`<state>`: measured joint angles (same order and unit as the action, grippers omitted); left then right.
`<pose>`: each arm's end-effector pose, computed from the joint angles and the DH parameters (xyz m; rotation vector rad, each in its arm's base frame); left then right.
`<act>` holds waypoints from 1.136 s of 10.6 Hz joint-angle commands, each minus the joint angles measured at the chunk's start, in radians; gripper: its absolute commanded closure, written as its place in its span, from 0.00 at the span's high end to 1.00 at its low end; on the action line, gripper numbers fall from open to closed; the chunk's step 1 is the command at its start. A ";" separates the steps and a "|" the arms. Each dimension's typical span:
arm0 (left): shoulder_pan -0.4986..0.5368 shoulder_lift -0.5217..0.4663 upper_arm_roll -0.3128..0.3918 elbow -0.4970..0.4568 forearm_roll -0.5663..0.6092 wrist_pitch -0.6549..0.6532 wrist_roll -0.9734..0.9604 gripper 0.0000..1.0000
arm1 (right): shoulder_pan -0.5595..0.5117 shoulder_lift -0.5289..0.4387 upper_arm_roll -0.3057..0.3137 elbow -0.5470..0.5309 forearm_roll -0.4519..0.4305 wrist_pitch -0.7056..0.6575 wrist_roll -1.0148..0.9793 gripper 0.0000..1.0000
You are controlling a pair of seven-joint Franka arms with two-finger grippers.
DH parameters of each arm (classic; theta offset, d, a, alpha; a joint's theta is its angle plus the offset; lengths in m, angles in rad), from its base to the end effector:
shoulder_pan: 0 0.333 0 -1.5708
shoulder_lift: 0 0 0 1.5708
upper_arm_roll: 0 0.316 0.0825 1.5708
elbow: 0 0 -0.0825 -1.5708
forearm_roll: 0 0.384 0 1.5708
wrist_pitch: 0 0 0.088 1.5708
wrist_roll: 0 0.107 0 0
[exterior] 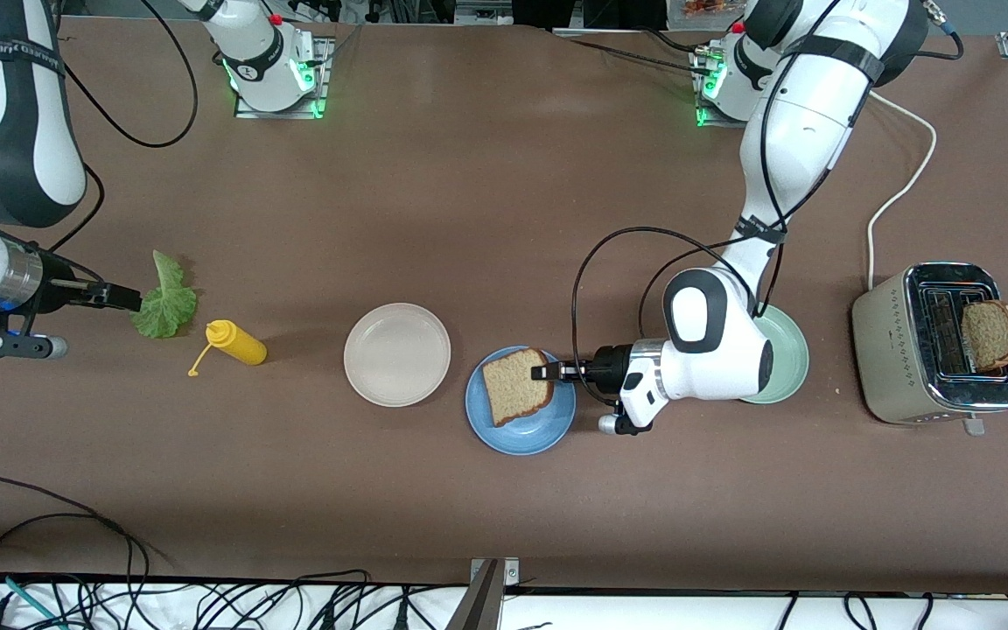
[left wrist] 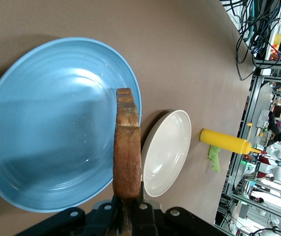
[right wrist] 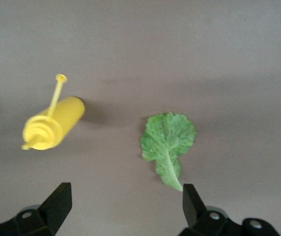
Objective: Make sandwich in blue plate with both arms
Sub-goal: 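Lower the bread onto the blue plate while the right gripper reaches the lettuce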
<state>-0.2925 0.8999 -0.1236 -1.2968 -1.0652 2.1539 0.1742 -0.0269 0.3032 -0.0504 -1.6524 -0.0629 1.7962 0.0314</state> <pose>0.6866 -0.3163 0.2200 2.1870 0.1247 -0.1860 0.6278 -0.0512 0.4231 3.0572 -0.1356 -0.2466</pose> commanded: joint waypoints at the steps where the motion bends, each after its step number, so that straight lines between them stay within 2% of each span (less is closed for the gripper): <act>1: -0.014 0.033 0.015 0.042 -0.038 -0.005 0.036 0.00 | -0.005 -0.007 -0.016 -0.073 -0.031 0.005 -0.013 1.00; 5: -0.014 0.056 0.015 0.042 -0.039 0.015 0.131 0.00 | -0.019 0.000 -0.029 -0.216 -0.032 0.034 -0.016 1.00; 8: -0.037 0.059 0.013 0.044 -0.039 0.064 0.133 0.04 | -0.054 0.052 -0.029 -0.248 -0.032 0.063 -0.071 1.00; 9: -0.037 0.063 0.013 0.044 -0.039 0.070 0.137 0.08 | -0.057 0.074 -0.031 -0.248 -0.032 0.074 -0.079 1.00; 11: -0.037 0.067 0.013 0.044 -0.039 0.070 0.139 0.22 | -0.060 0.118 -0.031 -0.253 -0.037 0.106 -0.079 1.00; 12: -0.036 0.071 0.013 0.044 -0.039 0.070 0.146 0.34 | -0.064 0.138 -0.031 -0.253 -0.050 0.132 -0.084 1.00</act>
<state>-0.3186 0.9419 -0.1215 -1.2889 -1.0652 2.2188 0.2817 -0.0810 0.4048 -0.0840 -1.8992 -0.0859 1.8794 -0.0313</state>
